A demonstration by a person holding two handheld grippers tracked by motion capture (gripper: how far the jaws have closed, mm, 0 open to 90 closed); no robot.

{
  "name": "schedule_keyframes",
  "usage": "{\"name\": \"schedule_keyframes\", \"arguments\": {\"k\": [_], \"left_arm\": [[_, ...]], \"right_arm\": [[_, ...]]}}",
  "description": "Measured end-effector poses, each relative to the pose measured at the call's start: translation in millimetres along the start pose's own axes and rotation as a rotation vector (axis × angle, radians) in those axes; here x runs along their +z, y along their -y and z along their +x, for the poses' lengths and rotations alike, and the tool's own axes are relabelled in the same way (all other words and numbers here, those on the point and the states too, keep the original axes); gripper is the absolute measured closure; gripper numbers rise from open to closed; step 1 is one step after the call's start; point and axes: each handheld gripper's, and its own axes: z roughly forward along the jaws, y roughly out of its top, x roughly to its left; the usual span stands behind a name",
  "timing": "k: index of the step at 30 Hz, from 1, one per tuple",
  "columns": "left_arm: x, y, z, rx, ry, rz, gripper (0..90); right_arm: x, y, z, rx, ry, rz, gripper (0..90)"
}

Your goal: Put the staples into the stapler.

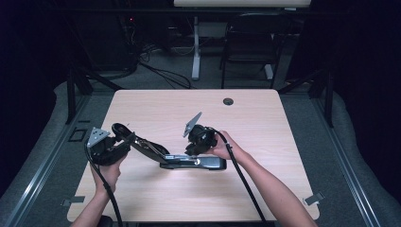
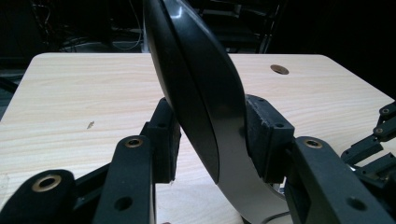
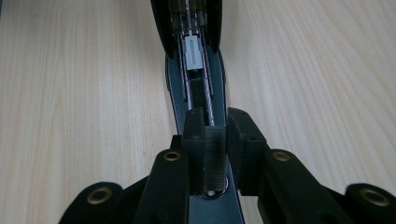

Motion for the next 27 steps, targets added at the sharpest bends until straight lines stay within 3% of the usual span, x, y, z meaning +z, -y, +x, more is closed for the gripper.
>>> {"name": "schedule_keyframes", "arguments": {"k": [27], "left_arm": [[0.6,0.3,-0.1,0.002,0.002,0.000,57.8]], "right_arm": [[12.8,-0.3,-2.3,-0.030,-0.043,0.012,78.2]]}}
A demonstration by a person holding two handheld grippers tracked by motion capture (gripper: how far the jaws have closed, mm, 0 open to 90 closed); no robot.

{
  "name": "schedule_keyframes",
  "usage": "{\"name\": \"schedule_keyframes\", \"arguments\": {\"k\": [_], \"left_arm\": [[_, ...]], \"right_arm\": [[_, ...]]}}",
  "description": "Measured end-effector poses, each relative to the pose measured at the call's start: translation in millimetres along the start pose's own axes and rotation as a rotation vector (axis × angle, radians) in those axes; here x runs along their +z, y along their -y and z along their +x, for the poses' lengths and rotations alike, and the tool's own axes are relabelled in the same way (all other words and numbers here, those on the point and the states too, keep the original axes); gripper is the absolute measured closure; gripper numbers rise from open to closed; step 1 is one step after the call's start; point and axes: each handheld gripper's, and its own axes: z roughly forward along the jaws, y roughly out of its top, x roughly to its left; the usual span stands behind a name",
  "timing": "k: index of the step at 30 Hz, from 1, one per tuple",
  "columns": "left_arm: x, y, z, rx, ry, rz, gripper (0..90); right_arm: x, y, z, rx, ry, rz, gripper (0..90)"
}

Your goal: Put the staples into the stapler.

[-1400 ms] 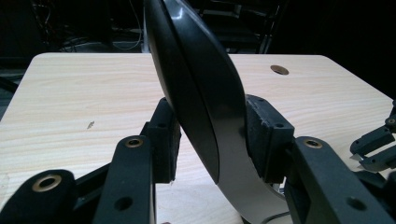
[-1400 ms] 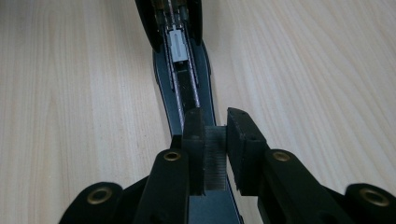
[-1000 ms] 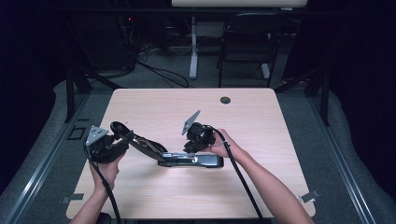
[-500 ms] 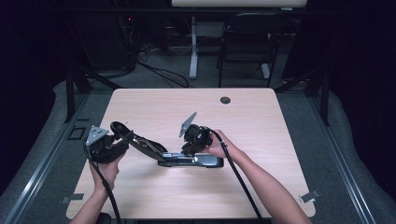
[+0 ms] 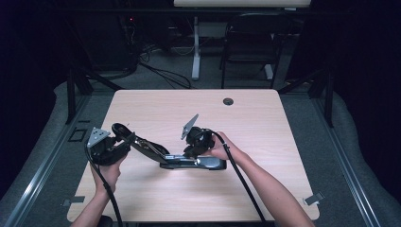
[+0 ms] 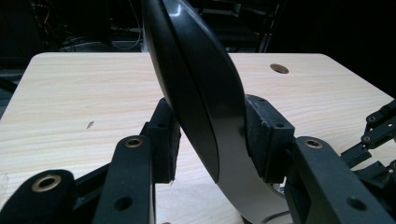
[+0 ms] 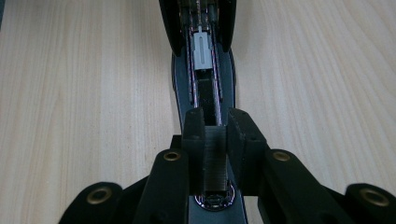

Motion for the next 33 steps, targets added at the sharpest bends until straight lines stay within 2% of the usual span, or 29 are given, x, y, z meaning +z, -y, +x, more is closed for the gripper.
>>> {"name": "schedule_keyframes", "arguments": {"k": [33], "left_arm": [[0.2,0.1,-1.1,0.008,-0.007,0.010,57.2]], "right_arm": [[3.3,7.7,-0.3,-0.013,0.001,-0.001,77.8]]}}
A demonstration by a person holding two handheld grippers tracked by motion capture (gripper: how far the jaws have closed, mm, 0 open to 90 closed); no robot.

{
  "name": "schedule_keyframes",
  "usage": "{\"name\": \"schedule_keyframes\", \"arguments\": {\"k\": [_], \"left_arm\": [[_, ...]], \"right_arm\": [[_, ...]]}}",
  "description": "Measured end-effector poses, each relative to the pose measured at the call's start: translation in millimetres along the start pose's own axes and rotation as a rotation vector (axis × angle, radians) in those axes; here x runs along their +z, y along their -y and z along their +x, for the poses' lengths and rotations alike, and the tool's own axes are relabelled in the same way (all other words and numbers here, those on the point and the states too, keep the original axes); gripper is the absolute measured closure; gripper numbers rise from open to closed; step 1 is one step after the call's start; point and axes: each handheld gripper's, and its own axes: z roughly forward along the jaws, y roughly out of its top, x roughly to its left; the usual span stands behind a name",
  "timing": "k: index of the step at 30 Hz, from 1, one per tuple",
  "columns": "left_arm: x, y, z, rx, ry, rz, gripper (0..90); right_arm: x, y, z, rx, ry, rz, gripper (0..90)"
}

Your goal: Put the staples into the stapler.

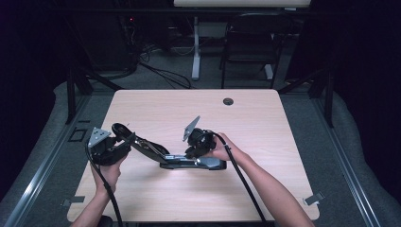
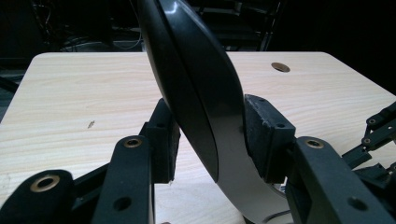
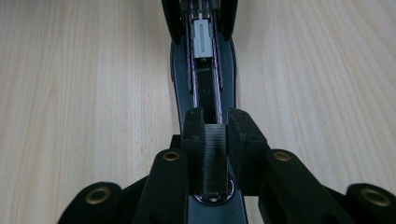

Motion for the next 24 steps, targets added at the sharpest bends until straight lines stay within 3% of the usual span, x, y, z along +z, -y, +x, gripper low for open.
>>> {"name": "schedule_keyframes", "arguments": {"k": [13,24], "left_arm": [[0.6,0.2,-0.1,0.001,0.002,0.006,57.2],[1.0,0.3,0.0,0.002,0.003,0.008,57.2]], "right_arm": [[-1.4,1.1,1.7,-0.044,0.007,0.015,77.7],[-1.5,1.7,1.2,-0.052,0.006,0.024,75.2]]}}
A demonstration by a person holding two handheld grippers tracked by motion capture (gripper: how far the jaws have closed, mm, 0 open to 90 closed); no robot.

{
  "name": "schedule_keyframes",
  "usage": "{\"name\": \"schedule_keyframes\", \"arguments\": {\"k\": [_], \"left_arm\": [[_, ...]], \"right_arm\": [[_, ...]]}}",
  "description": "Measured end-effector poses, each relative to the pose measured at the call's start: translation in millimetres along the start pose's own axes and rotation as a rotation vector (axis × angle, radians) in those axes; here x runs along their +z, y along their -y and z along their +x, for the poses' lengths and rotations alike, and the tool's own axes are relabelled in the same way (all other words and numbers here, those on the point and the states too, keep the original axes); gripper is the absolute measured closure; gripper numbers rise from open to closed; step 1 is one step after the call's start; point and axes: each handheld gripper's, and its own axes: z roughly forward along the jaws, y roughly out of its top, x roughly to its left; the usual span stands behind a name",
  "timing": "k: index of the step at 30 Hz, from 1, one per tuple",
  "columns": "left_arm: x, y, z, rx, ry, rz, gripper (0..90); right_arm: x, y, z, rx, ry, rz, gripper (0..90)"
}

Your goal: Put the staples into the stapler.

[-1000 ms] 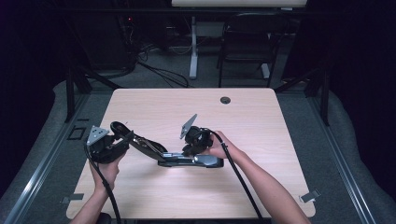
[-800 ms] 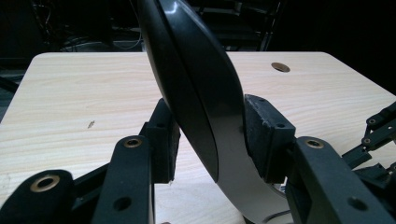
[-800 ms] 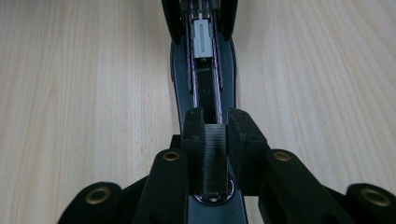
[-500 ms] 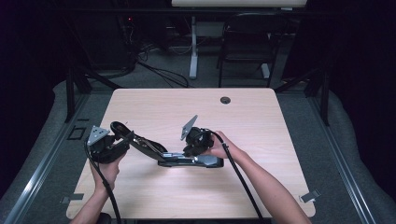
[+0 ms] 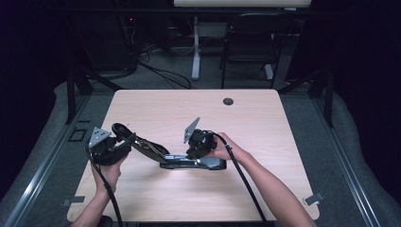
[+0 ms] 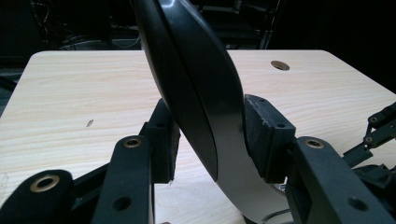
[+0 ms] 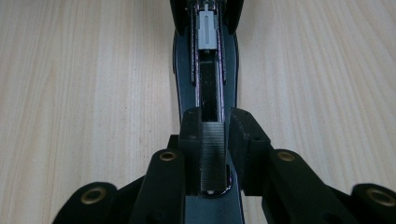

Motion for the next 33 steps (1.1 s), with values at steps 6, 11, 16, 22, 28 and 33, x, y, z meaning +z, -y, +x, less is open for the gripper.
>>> {"name": "schedule_keyframes", "arguments": {"k": [6,11,16,22,28,33], "left_arm": [[0.3,0.1,-0.1,0.000,0.001,-0.001,57.2],[0.4,0.1,-0.2,0.000,0.000,-0.001,57.1],[0.4,0.2,-0.2,-0.001,0.001,0.000,57.1],[0.5,0.2,-0.1,0.000,0.002,0.001,57.2],[0.4,0.2,-0.1,0.000,0.001,0.003,57.1],[0.5,0.2,-0.1,0.000,0.002,0.003,57.1]], "right_arm": [[-0.6,1.2,-0.1,0.007,0.002,-0.001,74.9],[-0.9,2.3,-0.2,0.009,-0.009,-0.004,77.5],[-1.1,2.5,0.2,0.004,-0.007,-0.005,77.7],[-1.9,3.6,-1.4,0.007,-0.014,-0.012,78.0],[-2.2,5.1,-3.1,0.009,-0.025,-0.029,78.0],[-2.0,6.9,-5.0,0.005,-0.042,-0.047,78.0]]}}
